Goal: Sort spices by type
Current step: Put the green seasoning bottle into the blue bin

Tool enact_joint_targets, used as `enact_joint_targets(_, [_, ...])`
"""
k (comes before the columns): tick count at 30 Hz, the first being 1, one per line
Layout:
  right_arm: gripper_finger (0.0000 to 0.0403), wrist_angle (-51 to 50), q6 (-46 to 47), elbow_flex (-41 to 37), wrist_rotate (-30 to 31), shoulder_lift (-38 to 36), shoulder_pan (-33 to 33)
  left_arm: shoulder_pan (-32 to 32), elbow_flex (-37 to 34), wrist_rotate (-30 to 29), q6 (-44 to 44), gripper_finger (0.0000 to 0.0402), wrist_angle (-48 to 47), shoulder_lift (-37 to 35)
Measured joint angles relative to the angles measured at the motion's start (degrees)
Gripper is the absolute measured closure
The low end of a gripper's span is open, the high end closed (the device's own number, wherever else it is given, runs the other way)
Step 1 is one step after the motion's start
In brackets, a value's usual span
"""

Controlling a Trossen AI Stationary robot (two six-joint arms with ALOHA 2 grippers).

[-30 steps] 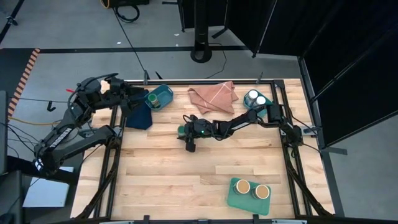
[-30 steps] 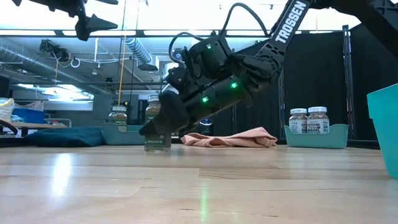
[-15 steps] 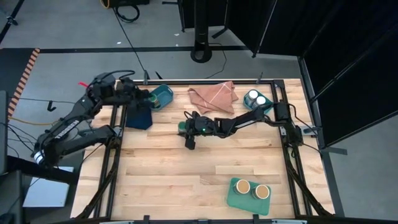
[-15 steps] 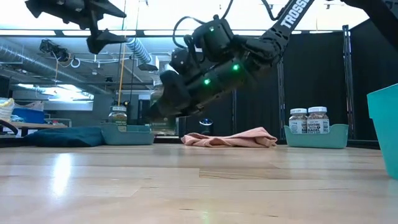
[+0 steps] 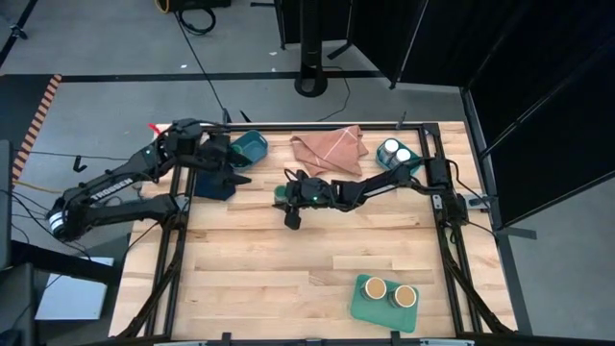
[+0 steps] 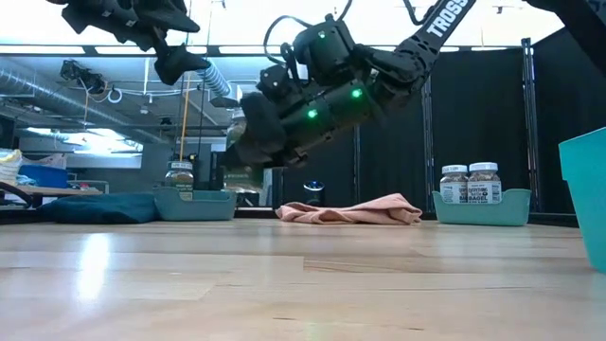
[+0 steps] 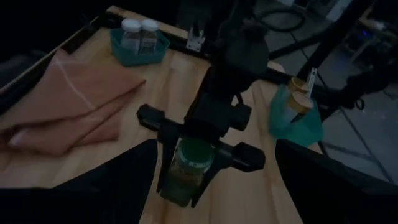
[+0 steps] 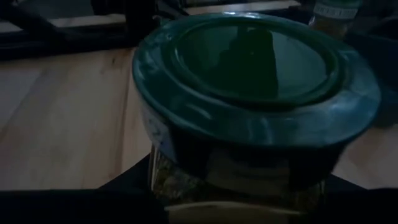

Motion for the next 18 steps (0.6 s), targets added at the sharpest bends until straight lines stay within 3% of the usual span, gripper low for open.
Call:
enact_joint_targets(8, [0.0200, 0.03, -0.01, 3.07, 0.00, 0.00, -0.29, -4.88, 0.00, -5.31, 5.21, 0.0069, 3.01, 2.29])
enact_joint_targets(18, [0.0200, -5.36, -1.10, 5.17, 0.02, 0.00, -0.46, -10.40, 1.14, -8.21, 5.62, 0.0069, -2.71, 7.79])
